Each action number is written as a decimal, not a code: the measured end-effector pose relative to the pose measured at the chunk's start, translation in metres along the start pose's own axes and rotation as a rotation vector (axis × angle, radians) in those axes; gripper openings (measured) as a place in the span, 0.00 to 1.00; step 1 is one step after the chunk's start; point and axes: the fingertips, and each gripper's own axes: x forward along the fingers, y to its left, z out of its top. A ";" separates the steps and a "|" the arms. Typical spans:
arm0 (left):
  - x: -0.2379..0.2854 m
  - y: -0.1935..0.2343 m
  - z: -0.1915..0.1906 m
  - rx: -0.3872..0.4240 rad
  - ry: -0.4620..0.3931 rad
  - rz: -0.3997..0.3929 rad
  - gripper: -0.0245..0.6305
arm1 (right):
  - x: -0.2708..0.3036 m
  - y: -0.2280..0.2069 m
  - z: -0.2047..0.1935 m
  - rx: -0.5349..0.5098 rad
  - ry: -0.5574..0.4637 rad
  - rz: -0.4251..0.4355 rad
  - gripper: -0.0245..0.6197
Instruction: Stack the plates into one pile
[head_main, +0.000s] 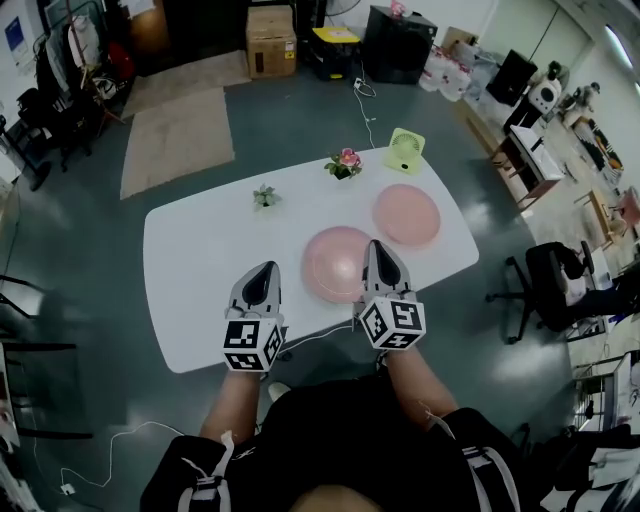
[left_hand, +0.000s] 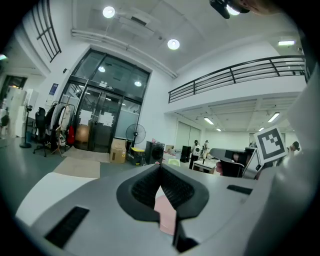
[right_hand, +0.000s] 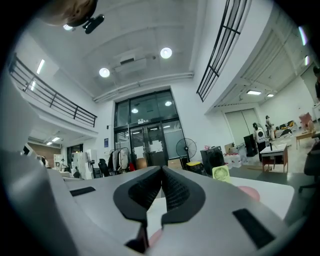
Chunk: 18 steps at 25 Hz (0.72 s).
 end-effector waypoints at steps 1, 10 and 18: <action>0.012 -0.017 -0.002 0.003 0.002 0.005 0.06 | 0.001 -0.019 0.003 0.005 -0.004 0.010 0.06; 0.169 -0.254 -0.031 -0.022 -0.032 0.164 0.06 | 0.000 -0.304 0.041 0.004 0.023 0.175 0.06; 0.224 -0.379 -0.004 -0.018 -0.009 0.230 0.06 | -0.003 -0.424 0.090 0.053 0.076 0.254 0.06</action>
